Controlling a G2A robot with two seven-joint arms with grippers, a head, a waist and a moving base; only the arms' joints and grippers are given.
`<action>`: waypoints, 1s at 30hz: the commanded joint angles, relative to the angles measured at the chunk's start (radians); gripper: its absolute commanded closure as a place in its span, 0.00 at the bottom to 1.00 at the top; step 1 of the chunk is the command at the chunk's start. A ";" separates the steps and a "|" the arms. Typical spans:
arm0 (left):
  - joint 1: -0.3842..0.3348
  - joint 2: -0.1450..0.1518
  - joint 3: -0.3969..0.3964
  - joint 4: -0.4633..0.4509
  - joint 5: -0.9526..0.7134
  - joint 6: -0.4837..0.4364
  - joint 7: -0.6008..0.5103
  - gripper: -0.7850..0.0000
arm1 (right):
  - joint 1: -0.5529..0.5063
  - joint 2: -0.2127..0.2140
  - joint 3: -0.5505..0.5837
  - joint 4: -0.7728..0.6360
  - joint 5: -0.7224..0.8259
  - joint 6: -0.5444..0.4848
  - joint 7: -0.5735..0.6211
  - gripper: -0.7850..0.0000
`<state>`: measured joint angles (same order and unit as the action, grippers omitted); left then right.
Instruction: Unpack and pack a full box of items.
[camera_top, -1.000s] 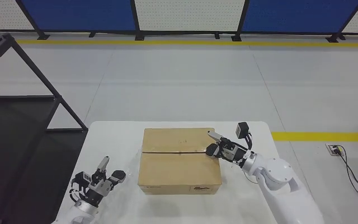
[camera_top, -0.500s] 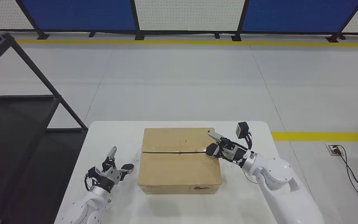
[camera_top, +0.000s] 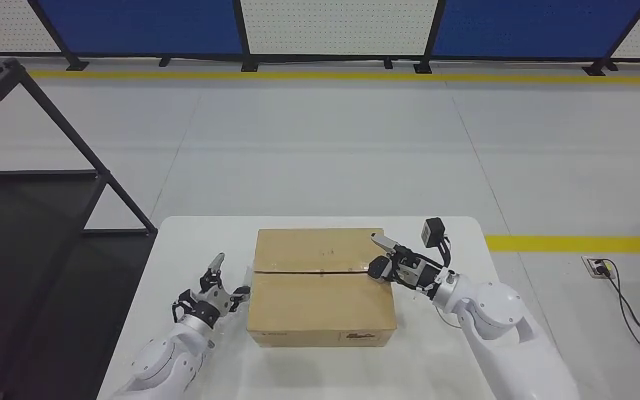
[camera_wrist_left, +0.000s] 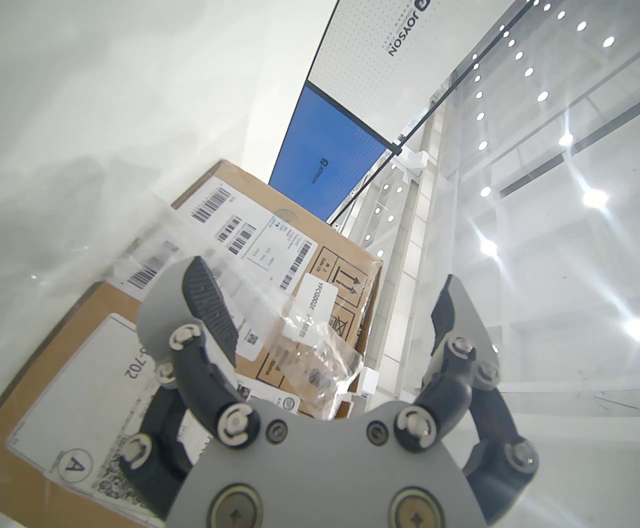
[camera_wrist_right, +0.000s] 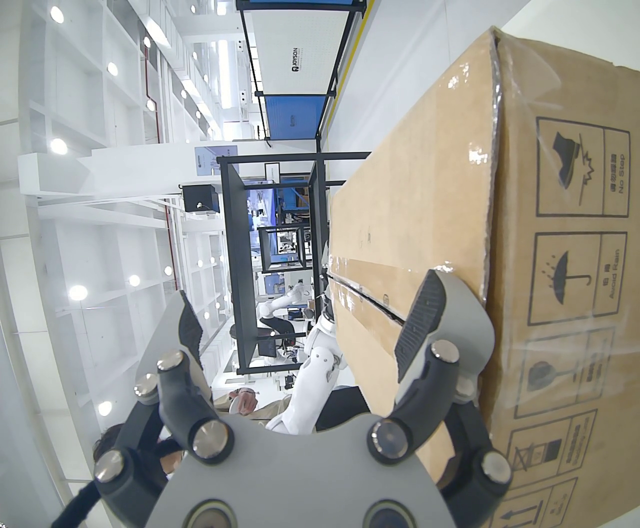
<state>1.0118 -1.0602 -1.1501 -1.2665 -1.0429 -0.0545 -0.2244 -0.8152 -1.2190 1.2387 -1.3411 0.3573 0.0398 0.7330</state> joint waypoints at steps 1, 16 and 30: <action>0.010 0.000 -0.004 -0.001 0.031 -0.014 -0.012 0.00 | 0.000 0.000 0.000 0.000 0.000 0.000 0.000 0.00; -0.004 -0.039 -0.015 0.031 0.002 -0.078 0.069 0.00 | 0.000 0.000 0.000 0.000 0.000 0.000 0.000 0.00; -0.063 -0.102 -0.006 0.108 -0.095 -0.294 0.146 0.00 | 0.000 0.000 0.000 0.000 0.000 0.000 0.000 0.00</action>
<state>0.9469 -1.1597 -1.1535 -1.1561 -1.1361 -0.3294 -0.0839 -0.8152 -1.2190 1.2387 -1.3411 0.3573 0.0398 0.7330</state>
